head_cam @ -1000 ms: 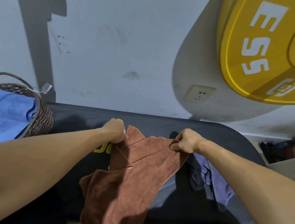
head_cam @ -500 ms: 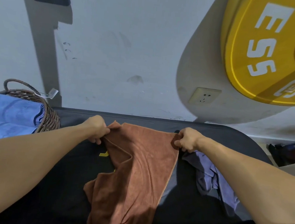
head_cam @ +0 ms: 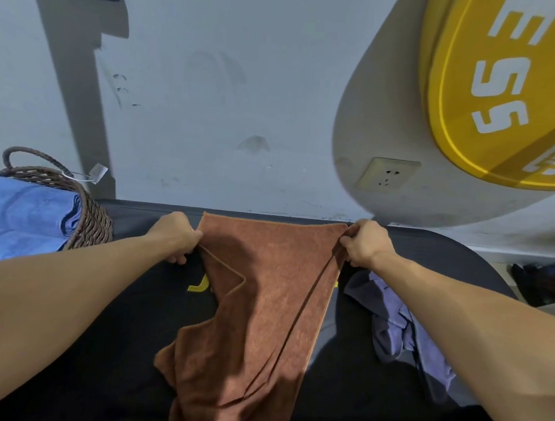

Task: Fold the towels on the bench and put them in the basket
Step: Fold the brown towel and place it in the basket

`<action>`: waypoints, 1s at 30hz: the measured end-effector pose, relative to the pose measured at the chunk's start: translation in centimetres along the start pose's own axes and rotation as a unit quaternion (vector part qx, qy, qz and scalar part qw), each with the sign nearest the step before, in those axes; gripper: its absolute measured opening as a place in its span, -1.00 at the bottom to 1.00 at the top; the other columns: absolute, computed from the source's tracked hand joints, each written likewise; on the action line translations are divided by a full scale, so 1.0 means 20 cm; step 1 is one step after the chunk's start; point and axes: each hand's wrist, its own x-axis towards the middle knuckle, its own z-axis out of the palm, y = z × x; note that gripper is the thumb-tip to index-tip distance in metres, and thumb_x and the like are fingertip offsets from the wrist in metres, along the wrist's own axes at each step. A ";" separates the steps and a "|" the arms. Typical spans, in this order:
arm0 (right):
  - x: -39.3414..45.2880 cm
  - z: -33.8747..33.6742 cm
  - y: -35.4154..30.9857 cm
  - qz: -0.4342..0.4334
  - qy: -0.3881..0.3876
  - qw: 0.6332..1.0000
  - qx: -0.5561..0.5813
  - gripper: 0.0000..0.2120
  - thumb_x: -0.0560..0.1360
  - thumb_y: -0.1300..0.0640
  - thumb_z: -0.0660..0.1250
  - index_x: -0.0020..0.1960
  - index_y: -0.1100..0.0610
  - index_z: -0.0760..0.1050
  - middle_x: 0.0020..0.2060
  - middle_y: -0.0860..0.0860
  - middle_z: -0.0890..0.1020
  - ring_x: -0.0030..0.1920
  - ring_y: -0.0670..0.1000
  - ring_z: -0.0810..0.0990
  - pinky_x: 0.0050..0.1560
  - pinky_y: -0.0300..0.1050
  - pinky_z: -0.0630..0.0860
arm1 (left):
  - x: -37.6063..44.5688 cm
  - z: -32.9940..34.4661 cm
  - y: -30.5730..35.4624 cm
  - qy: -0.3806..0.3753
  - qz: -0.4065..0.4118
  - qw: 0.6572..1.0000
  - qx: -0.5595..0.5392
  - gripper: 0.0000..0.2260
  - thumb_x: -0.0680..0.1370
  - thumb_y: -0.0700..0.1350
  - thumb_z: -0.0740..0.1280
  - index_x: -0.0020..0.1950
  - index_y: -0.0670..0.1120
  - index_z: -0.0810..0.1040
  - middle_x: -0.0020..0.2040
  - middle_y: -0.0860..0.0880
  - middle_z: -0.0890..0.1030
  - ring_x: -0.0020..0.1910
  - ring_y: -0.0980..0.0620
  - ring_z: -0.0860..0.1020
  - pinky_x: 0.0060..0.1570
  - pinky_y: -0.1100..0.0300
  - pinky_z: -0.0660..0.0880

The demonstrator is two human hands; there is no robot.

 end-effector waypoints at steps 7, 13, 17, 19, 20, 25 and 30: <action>-0.03 0.00 0.00 0.007 0.066 0.992 -0.107 -0.64 0.57 -0.03 0.30 0.12 0.28 0.50 0.11 0.23 0.57 0.07 0.27 0.59 0.03 0.04 0.55 | -0.15 0.05 0.06 0.009 0.180 0.977 0.116 -0.74 0.57 0.12 0.30 -0.07 -0.07 0.47 -0.07 -0.03 0.62 -0.17 0.03 0.57 -0.27 0.18 0.46; -0.24 0.05 -0.08 -0.009 -0.060 0.992 -0.113 -0.69 0.45 -0.02 0.39 -0.19 0.25 0.59 -0.25 0.19 0.71 -0.26 0.16 0.70 -0.24 -0.09 0.62 | -0.38 0.22 -0.06 -0.086 0.268 0.942 0.181 -0.74 0.49 0.20 0.37 -0.11 0.06 0.42 -0.13 0.11 0.50 -0.20 0.16 0.49 -0.29 0.24 0.39; -0.41 0.12 -0.11 0.103 -0.267 0.947 -0.147 -0.44 0.35 -0.24 0.53 -0.11 0.29 0.61 -0.24 0.17 0.72 -0.32 0.10 0.72 -0.18 -0.02 0.69 | -0.43 0.26 -0.13 -0.111 0.259 0.939 0.196 -0.79 0.51 0.10 0.39 -0.10 0.00 0.45 -0.12 0.06 0.49 -0.14 0.05 0.52 -0.19 0.19 0.41; -0.46 0.16 -0.09 0.131 -0.314 0.927 -0.158 -0.42 0.37 -0.21 0.53 0.00 0.33 0.58 -0.19 0.19 0.70 -0.29 0.11 0.70 -0.11 0.00 0.69 | -0.44 0.25 -0.12 -0.128 0.265 0.937 0.190 -0.80 0.51 0.06 0.38 -0.15 -0.05 0.50 -0.16 0.03 0.54 -0.18 0.03 0.54 -0.24 0.20 0.41; -0.49 0.19 -0.08 0.126 -0.321 0.926 -0.152 -0.47 0.40 -0.15 0.52 -0.01 0.33 0.57 -0.23 0.18 0.68 -0.32 0.10 0.69 -0.14 0.00 0.69 | -0.45 0.24 -0.10 -0.128 0.269 0.937 0.181 -0.79 0.51 0.05 0.38 -0.16 -0.09 0.53 -0.19 0.01 0.56 -0.22 0.03 0.53 -0.28 0.22 0.40; -0.56 0.31 -0.08 0.097 -0.305 0.943 -0.092 -0.84 0.54 0.22 0.36 -0.09 0.34 0.57 -0.36 0.16 0.65 -0.51 0.01 0.61 -0.25 -0.04 0.67 | -0.44 0.18 -0.07 -0.152 0.210 0.964 0.060 -0.76 0.54 -0.04 0.29 -0.23 -0.17 0.47 -0.28 -0.14 0.62 -0.45 0.02 0.56 -0.43 0.28 0.46; -0.45 0.17 -0.10 0.101 -0.178 0.979 0.016 -0.83 0.43 0.24 0.41 -0.14 0.38 0.59 -0.42 0.22 0.67 -0.46 0.16 0.66 -0.44 -0.07 0.62 | -0.35 0.10 -0.11 -0.099 0.125 0.987 0.030 -0.74 0.54 0.01 0.35 -0.23 -0.13 0.44 -0.28 -0.08 0.54 -0.54 -0.03 0.56 -0.52 0.21 0.47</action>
